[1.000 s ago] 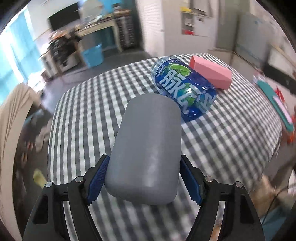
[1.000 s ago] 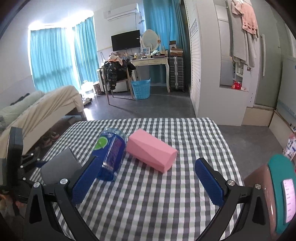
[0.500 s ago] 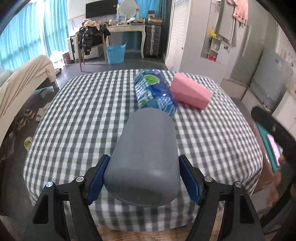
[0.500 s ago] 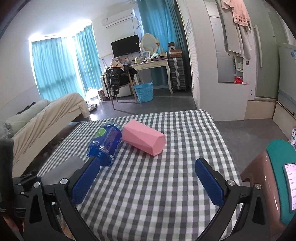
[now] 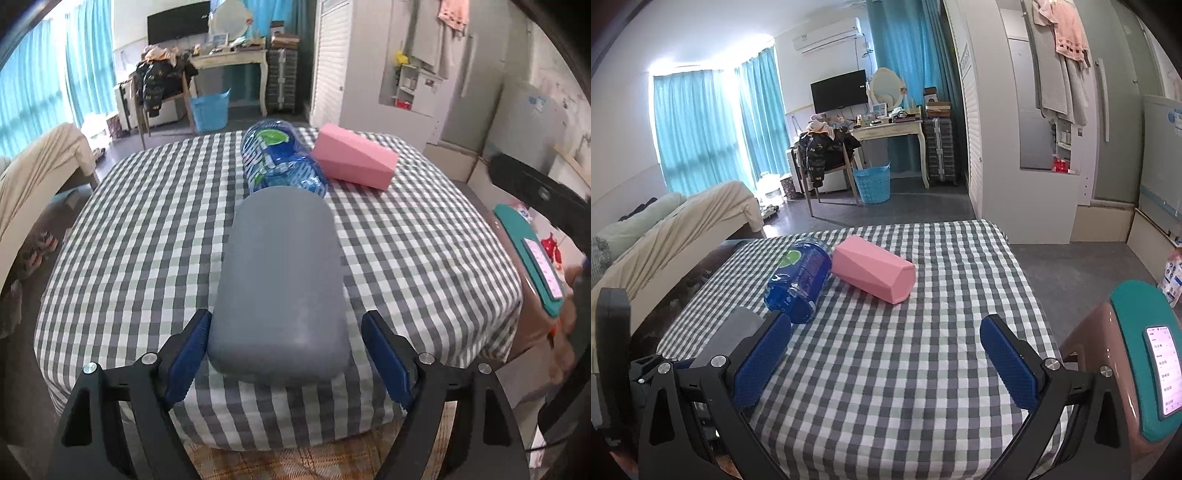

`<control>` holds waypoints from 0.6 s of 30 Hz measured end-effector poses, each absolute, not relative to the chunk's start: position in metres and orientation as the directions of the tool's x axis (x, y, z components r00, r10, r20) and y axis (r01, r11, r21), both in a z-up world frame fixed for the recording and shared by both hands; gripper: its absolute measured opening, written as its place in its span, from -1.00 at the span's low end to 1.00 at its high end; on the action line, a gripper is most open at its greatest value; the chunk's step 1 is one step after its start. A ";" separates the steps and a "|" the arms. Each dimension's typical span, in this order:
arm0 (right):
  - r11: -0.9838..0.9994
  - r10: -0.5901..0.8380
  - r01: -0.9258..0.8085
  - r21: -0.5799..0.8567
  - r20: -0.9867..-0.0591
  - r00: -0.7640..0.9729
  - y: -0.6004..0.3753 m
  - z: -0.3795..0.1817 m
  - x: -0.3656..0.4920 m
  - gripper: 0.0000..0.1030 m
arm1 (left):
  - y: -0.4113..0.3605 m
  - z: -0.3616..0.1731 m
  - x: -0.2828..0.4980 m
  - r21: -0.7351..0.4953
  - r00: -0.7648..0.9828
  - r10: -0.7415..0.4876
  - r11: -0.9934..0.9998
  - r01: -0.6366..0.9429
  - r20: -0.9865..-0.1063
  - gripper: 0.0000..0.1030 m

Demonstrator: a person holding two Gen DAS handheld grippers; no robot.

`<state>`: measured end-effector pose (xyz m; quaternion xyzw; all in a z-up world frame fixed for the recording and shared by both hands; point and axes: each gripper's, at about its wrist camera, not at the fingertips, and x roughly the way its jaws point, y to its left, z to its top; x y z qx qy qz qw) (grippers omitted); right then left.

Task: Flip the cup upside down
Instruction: 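Lift the gray cup with the left gripper toward the right gripper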

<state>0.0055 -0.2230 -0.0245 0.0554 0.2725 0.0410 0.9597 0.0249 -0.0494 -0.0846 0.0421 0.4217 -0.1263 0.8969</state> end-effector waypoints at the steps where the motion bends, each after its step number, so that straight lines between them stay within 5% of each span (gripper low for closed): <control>1: 0.991 0.107 -0.049 0.125 -0.517 0.849 -0.221 -0.023 0.005 0.99 | -0.049 -0.084 0.023 -0.031 0.614 -0.196 0.963 0.269 -0.764 0.65; 10: 0.997 0.060 -0.033 0.062 -0.483 0.873 -0.198 0.001 -0.009 0.99 | 0.002 -0.040 -0.021 -0.094 0.704 -0.250 0.963 0.253 -0.665 0.66; 13: 0.999 0.044 -0.029 0.039 -0.478 0.877 -0.179 0.005 -0.014 0.99 | 0.032 -0.020 -0.025 -0.094 0.786 -0.207 0.978 0.187 -0.583 0.85; 18: 0.999 0.043 -0.039 0.019 -0.503 0.863 -0.138 -0.003 -0.020 0.99 | 0.081 -0.011 -0.013 -0.066 0.868 -0.094 0.995 0.071 -0.488 0.85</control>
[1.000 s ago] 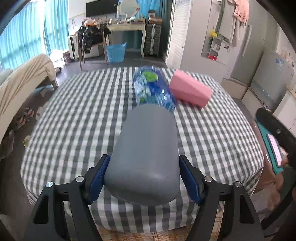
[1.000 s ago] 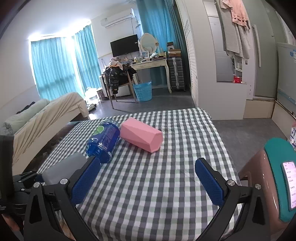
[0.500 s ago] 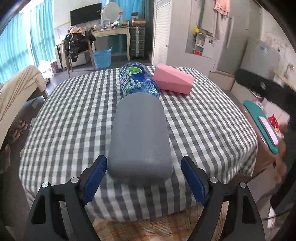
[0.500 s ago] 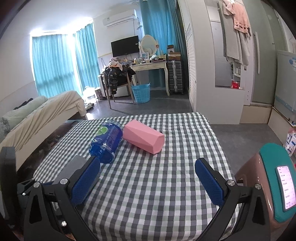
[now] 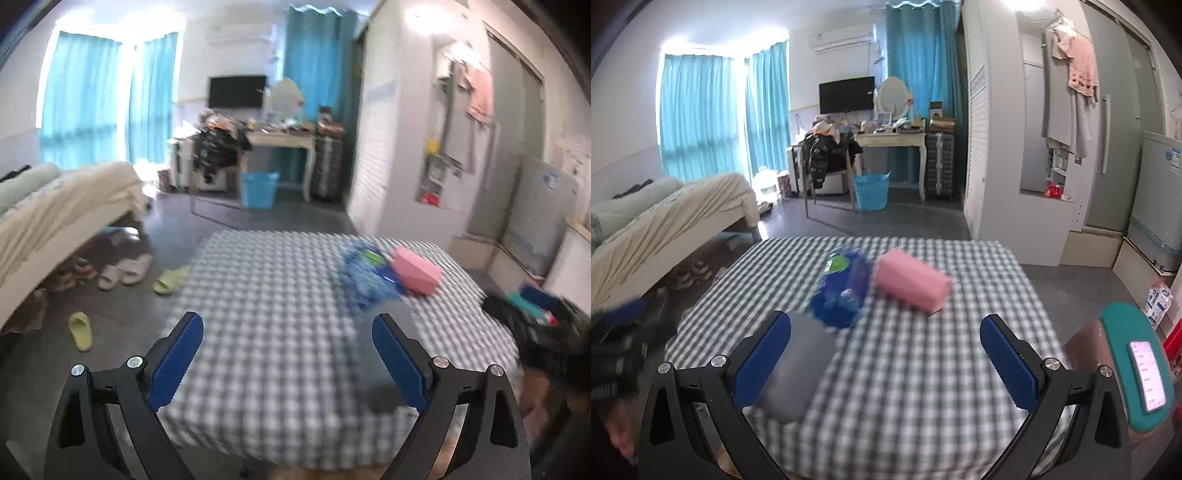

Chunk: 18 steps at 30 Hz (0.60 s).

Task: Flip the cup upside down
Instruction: 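Lift the gray cup with the left gripper toward the right gripper, then grasp the gray cup with the right gripper while the left gripper releases it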

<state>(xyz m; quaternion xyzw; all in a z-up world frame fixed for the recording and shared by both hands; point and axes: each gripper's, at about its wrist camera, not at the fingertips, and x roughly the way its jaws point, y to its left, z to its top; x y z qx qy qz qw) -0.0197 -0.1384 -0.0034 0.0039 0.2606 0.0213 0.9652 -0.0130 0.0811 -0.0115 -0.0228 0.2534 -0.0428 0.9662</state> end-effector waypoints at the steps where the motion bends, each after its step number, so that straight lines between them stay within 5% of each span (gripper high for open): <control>1: 0.999 0.045 -0.041 0.019 -0.508 0.860 -0.128 -0.007 -0.022 0.99 | 0.087 -0.011 -0.011 -0.060 0.879 -0.077 0.997 0.055 -0.470 0.85; 6: 0.999 0.046 -0.040 0.023 -0.547 0.836 -0.086 -0.030 -0.030 0.99 | 0.114 -0.017 -0.009 -0.047 0.910 -0.016 0.999 -0.004 -0.415 0.86; 18: 1.000 -0.001 0.006 0.005 -0.665 0.747 -0.038 -0.091 -0.008 0.89 | 0.153 -0.056 -0.015 -0.118 0.878 -0.026 0.992 -0.035 -0.477 0.92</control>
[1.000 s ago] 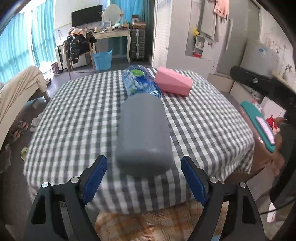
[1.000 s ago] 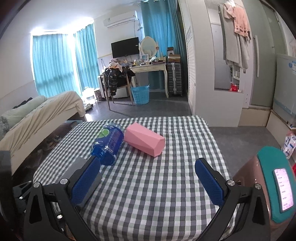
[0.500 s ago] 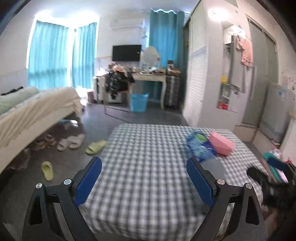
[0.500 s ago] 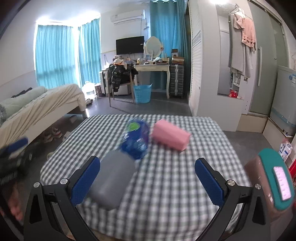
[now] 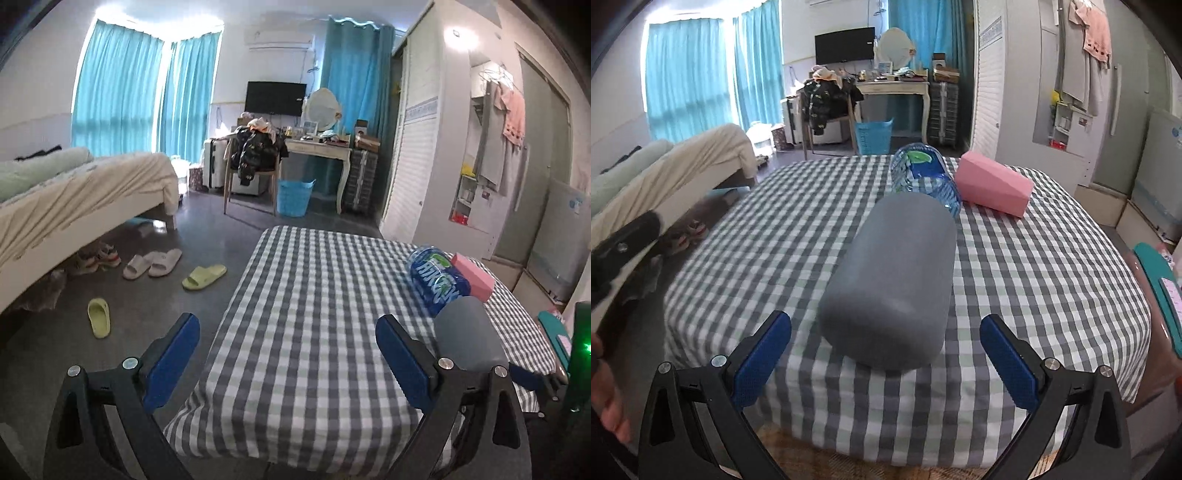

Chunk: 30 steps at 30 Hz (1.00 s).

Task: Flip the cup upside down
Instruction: 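Grasp the gray cup with the right gripper while the left gripper releases it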

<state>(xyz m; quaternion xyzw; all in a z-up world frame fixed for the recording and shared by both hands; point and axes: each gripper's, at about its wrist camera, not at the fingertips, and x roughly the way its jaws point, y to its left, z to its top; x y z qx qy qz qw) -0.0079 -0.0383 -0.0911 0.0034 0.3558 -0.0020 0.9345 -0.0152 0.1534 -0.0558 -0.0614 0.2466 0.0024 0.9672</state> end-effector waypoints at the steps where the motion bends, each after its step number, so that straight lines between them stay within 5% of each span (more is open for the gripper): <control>1: 1.000 0.005 0.005 0.014 -0.675 0.738 -0.039 -0.094 -0.005 0.80 | 0.156 -0.057 -0.016 -0.124 0.877 -0.023 0.991 -0.041 -0.481 0.92; 3: 0.999 0.024 0.004 0.039 -0.691 0.723 -0.043 -0.099 0.001 0.48 | 0.161 -0.060 -0.015 -0.136 0.871 -0.020 0.989 -0.054 -0.492 0.92; 5: 0.998 0.038 0.000 0.055 -0.689 0.724 -0.046 -0.099 0.003 0.43 | 0.162 -0.063 -0.015 -0.140 0.866 -0.017 0.988 -0.061 -0.499 0.92; 18: 0.999 0.049 -0.027 0.045 -0.602 0.797 -0.064 -0.055 -0.003 0.42 | 0.146 -0.066 -0.008 -0.117 0.843 -0.031 0.992 -0.039 -0.537 0.92; 30: 0.993 0.120 -0.082 0.088 -0.623 0.773 -0.080 -0.052 0.017 0.42 | 0.135 -0.070 -0.004 -0.094 0.834 -0.014 0.994 -0.045 -0.552 0.92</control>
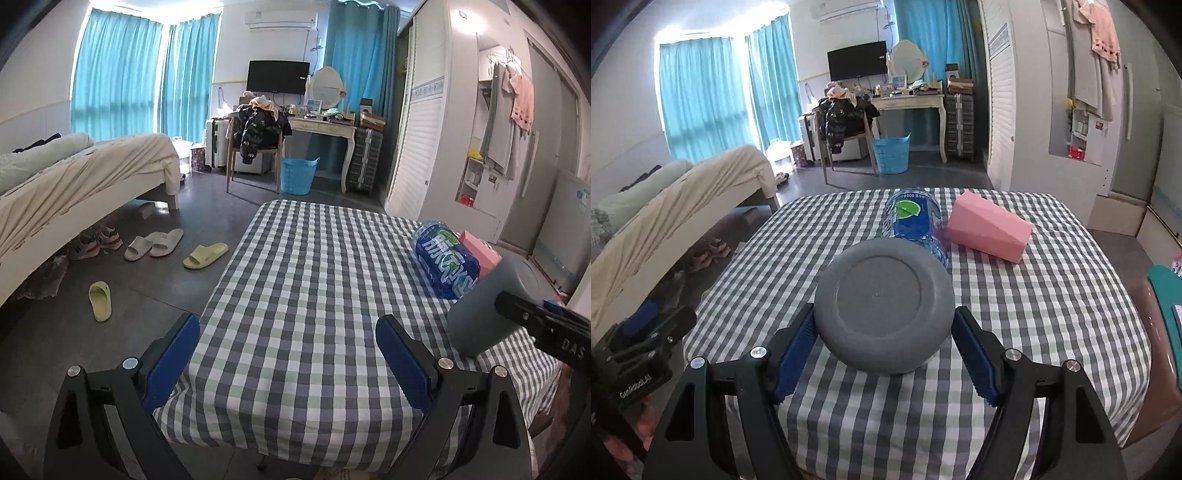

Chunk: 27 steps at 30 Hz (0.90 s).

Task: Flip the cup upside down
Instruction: 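Grasp the gray cup with the right gripper while the left gripper releases it, then rotate the gray cup with the right gripper, rim facing the table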

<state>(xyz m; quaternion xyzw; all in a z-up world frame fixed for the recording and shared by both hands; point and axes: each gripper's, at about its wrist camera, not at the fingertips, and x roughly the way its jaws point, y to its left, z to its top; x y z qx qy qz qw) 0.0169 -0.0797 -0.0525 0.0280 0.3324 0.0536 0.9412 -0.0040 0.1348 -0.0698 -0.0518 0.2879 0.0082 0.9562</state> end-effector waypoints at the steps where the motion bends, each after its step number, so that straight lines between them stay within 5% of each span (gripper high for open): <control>1: 0.992 0.124 -0.093 0.083 -0.634 0.763 -0.080 -0.053 0.023 0.42 | 0.134 -0.070 -0.004 -0.092 0.835 -0.011 0.995 -0.047 -0.551 0.92; 10: 0.991 0.127 -0.119 0.054 -0.608 0.784 -0.080 -0.050 0.033 0.44 | 0.124 -0.068 0.008 -0.047 0.849 0.009 0.998 -0.039 -0.528 0.92; 14: 0.994 0.098 -0.112 0.012 -0.588 0.803 -0.080 -0.048 0.030 0.75 | 0.121 -0.067 0.016 -0.035 0.849 0.019 0.998 -0.045 -0.528 0.92; 24: 0.990 0.132 -0.140 0.035 -0.613 0.779 -0.081 -0.066 0.061 0.77 | 0.112 -0.069 0.032 0.014 0.854 0.040 0.999 -0.038 -0.519 0.92; 25: 0.989 0.137 -0.145 0.037 -0.612 0.779 -0.080 -0.068 0.061 0.76 | 0.113 -0.068 0.034 0.022 0.858 0.047 0.999 -0.041 -0.512 0.92; 27: 0.987 0.141 -0.155 0.031 -0.616 0.775 -0.077 -0.070 0.063 0.38 | 0.116 -0.066 0.038 0.030 0.861 0.062 0.998 -0.054 -0.504 0.92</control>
